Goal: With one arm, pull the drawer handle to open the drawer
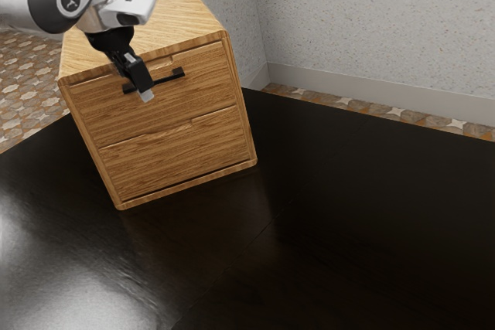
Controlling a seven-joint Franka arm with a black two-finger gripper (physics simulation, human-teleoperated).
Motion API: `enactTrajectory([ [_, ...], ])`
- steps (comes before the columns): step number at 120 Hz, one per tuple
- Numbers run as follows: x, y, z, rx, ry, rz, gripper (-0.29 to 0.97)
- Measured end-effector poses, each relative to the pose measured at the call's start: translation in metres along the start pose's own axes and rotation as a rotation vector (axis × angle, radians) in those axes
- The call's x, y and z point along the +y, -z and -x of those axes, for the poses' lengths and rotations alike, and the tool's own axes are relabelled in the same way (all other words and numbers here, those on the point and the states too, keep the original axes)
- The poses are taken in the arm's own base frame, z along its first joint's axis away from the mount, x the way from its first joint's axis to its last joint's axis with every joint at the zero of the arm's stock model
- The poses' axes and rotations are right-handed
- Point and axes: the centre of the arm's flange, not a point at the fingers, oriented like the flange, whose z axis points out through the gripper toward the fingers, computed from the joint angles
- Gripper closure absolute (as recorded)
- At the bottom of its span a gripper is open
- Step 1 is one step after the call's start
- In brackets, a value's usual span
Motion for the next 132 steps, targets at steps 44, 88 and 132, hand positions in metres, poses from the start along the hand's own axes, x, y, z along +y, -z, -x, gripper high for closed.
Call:
enactTrajectory([
  [44,-0.001,-0.016,-0.012,0.024,-0.037,0.011,0.0],
  [88,0.0,-0.028,-0.016,0.015,-0.112,0.019,0.0],
  [132,0.012,-0.034,-0.011,-0.004,-0.158,0.062,0.01],
])
